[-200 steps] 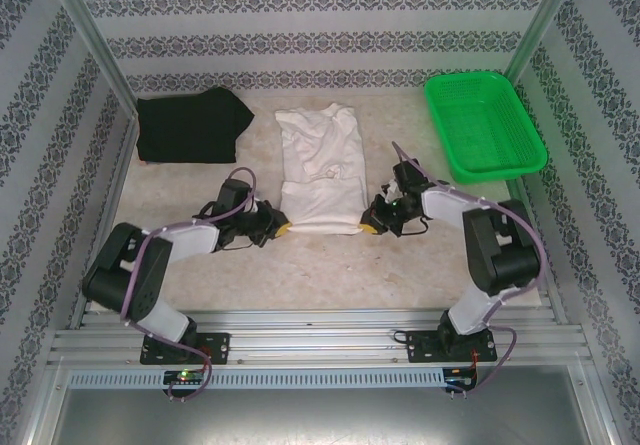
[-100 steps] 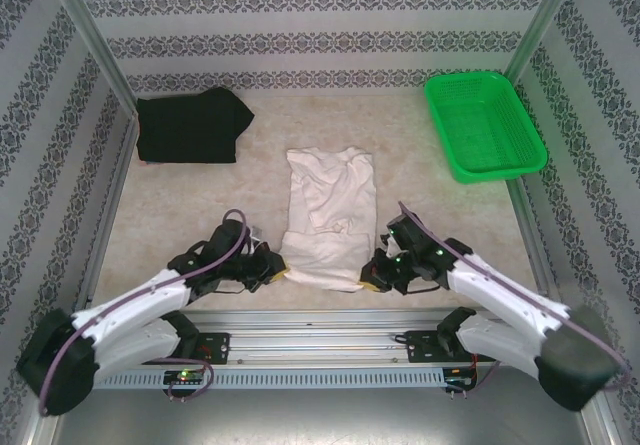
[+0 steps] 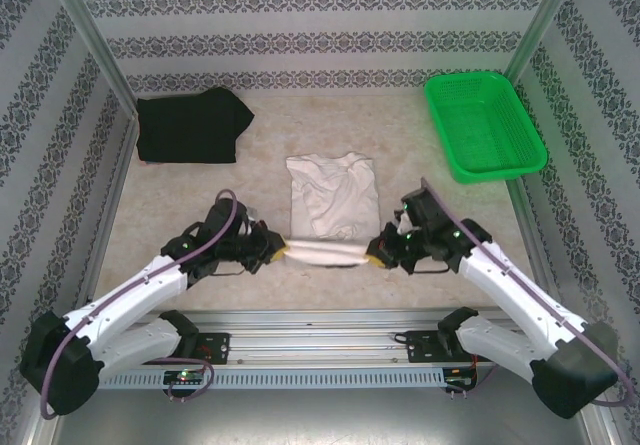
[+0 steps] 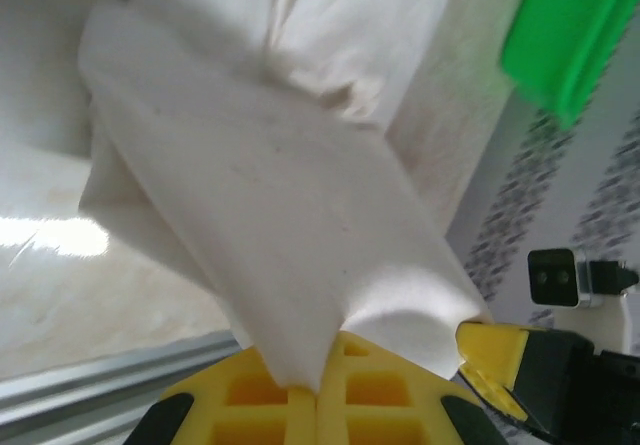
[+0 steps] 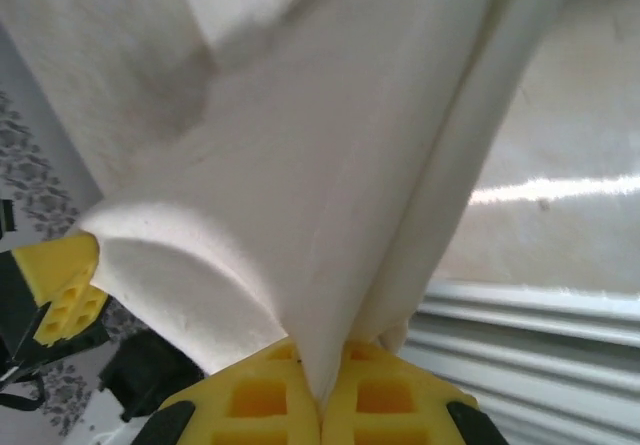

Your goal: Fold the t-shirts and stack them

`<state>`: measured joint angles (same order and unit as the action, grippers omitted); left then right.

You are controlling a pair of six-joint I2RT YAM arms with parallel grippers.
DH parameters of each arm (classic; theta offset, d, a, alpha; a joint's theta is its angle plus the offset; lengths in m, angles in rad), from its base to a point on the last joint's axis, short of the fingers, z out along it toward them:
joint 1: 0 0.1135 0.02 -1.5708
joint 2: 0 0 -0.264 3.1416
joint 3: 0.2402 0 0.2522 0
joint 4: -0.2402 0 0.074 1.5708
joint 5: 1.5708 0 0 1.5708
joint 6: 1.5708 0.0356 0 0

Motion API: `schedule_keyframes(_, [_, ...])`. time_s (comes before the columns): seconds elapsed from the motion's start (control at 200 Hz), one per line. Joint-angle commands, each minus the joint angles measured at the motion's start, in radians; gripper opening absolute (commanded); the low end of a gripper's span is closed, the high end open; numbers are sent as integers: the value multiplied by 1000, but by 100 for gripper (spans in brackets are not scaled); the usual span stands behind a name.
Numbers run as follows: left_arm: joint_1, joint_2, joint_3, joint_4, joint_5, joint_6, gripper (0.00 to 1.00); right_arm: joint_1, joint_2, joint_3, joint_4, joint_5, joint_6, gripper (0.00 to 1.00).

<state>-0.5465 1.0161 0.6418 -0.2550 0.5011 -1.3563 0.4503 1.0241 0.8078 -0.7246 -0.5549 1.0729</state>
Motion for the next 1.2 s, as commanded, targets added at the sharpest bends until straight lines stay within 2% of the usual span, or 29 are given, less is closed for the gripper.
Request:
schedule_keyframes(0.0, [83, 68, 74, 53, 64, 58, 5, -86, 98, 111, -74, -63, -154, 0])
schedule_keyframes(0.115, [170, 208, 151, 157, 157, 74, 5, -154, 260, 260, -83, -102, -248, 0])
schedule_keyframes(0.295, [255, 475, 321, 255, 260, 106, 5, -239, 552, 506, -98, -160, -352, 0])
schedule_keyframes(0.425, [290, 653, 436, 295, 315, 117, 4, -276, 772, 712, -176, -154, -435, 0])
schedule_keyframes(0.689, [333, 946, 574, 420, 394, 60, 5, -313, 1088, 976, -186, -157, -453, 0])
schedule_keyframes(0.774, [347, 1007, 615, 428, 396, 54, 8, -320, 1172, 1048, -179, -172, -442, 5])
schedule_keyframes(0.869, [372, 1051, 647, 439, 388, 47, 22, -323, 1254, 1139, -176, -187, -429, 13])
schedule_keyframes(0.949, [389, 1076, 673, 488, 392, 16, 24, -329, 1303, 1211, -165, -194, -410, 20])
schedule_keyframes(1.029, [400, 1098, 722, 537, 403, -21, 35, -338, 1343, 1295, -159, -214, -386, 34])
schedule_keyframes(1.074, [406, 1114, 774, 556, 419, -39, 41, -344, 1357, 1345, -162, -220, -376, 38])
schedule_keyframes(1.144, [415, 1127, 848, 584, 426, -71, 42, -358, 1359, 1400, -162, -214, -361, 45])
schedule_keyframes(1.194, [420, 1122, 904, 547, 423, -60, 45, -369, 1346, 1421, -161, -217, -351, 45])
